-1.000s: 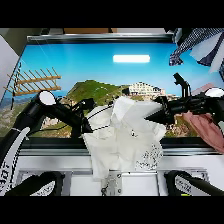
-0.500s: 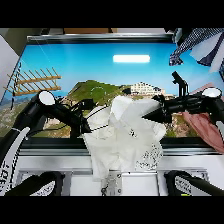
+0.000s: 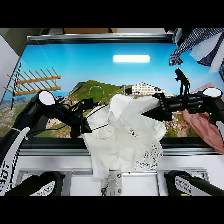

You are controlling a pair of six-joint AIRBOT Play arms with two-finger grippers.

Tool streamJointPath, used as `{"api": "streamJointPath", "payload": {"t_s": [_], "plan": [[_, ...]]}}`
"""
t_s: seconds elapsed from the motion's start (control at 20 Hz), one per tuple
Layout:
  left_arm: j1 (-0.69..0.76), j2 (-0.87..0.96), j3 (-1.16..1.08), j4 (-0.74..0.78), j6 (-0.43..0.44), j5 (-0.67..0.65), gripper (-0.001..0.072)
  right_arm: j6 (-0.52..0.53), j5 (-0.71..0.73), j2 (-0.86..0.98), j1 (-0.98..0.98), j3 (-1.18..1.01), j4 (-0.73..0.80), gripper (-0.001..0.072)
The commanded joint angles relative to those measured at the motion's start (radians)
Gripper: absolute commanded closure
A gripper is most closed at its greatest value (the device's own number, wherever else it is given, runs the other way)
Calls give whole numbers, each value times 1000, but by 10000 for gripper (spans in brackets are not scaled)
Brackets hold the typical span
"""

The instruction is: Fold the clothes and pants, and hang the long-sleeved shirts on hangers.

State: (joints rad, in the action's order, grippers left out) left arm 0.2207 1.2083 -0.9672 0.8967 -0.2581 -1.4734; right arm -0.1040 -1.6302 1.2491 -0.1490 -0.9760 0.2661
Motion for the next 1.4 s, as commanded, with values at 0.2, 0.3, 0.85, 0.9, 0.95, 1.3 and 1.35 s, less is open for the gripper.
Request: {"api": "streamJointPath", "payload": {"t_s": [0.2, 0.3, 0.85, 0.9, 0.95, 1.3, 1.35], "plan": [[1, -1, -1, 1, 0, 0, 693, 0, 11, 1, 1, 1, -16, 128], [1, -1, -1, 1, 0, 0, 692, 0, 11, 1, 1, 1, -16, 128], [1, -1, -1, 1, 0, 1, 693, 3, 11, 1, 1, 1, -17, 697], [1, -1, -1, 1, 0, 0, 692, 3, 11, 1, 1, 1, -17, 697], [1, -1, -1, 2, 0, 0, 693, 3, 11, 1, 1, 1, -16, 697], [1, -1, -1, 3, -140, 48, 315, 3, 11, 1, 1, 1, -16, 701], [0, -1, -1, 3, -174, 57, 315, 3, 11, 1, 1, 1, -16, 702]]}}
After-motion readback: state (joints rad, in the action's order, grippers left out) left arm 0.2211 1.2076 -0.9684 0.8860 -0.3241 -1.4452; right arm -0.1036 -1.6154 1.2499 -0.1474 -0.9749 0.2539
